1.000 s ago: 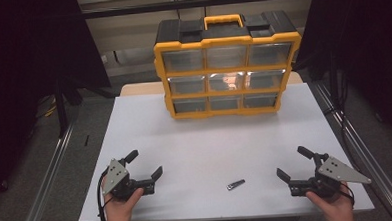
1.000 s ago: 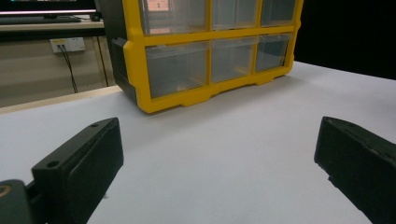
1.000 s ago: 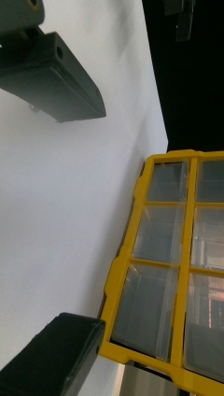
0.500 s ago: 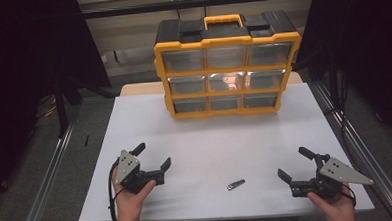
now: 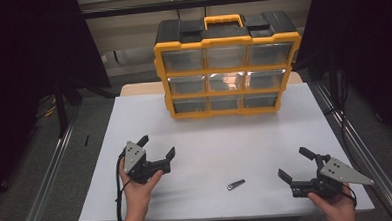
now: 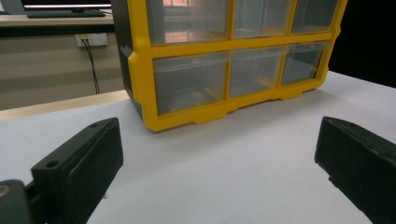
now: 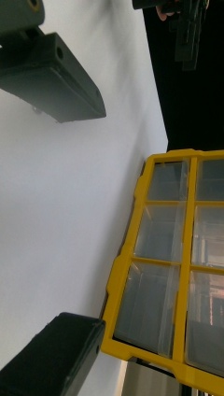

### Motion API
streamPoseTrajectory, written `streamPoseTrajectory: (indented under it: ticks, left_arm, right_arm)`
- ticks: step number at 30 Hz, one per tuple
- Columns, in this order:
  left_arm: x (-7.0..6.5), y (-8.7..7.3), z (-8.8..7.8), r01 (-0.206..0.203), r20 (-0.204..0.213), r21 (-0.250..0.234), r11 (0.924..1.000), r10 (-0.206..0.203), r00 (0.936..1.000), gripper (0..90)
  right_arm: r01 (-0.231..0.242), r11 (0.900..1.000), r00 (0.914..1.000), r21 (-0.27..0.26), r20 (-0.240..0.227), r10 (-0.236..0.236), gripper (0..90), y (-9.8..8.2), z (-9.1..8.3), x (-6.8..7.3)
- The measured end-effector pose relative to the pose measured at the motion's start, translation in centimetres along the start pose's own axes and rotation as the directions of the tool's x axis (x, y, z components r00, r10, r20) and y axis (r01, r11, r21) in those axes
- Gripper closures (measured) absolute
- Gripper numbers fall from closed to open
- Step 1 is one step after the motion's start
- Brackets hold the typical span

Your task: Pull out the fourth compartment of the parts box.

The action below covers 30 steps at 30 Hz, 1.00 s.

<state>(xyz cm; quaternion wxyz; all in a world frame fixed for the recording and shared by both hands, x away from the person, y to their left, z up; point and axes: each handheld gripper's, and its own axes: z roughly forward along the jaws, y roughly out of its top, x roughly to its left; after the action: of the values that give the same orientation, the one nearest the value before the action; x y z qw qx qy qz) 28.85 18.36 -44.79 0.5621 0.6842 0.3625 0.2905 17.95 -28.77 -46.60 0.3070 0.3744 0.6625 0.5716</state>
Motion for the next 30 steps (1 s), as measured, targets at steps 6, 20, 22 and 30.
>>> streamPoseTrajectory:
  ticks: [6, 20, 22, 30]
  left_arm:
    - [-0.5, 0.5, 1.2, 0.004, 0.000, -0.001, 1.0000, -0.004, 1.0000, 1.4]
    - [-1.4, 2.2, 4.2, 0.019, -0.021, -0.019, 0.9996, -0.019, 0.9996, 1.6]
    - [-1.5, 2.5, 4.7, 0.020, -0.018, -0.022, 0.9996, -0.021, 0.9996, 1.6]
    - [-1.8, 3.5, 6.2, 0.026, -0.026, -0.027, 0.9993, -0.026, 0.9993, 1.8]
  right_arm:
    - [0.002, 1.000, 1.0000, 0.000, -0.004, -0.002, 1.3, 0.0, 0.0, 0.0]
    - [0.000, 1.000, 1.0000, -0.004, -0.003, 0.000, 1.3, 0.1, 0.0, 0.0]
    - [0.001, 1.000, 1.0000, -0.005, -0.003, -0.001, 1.3, 0.1, 0.0, 0.0]
    - [-0.004, 1.000, 1.0000, -0.004, -0.001, 0.004, 1.3, 0.1, 0.0, 0.0]
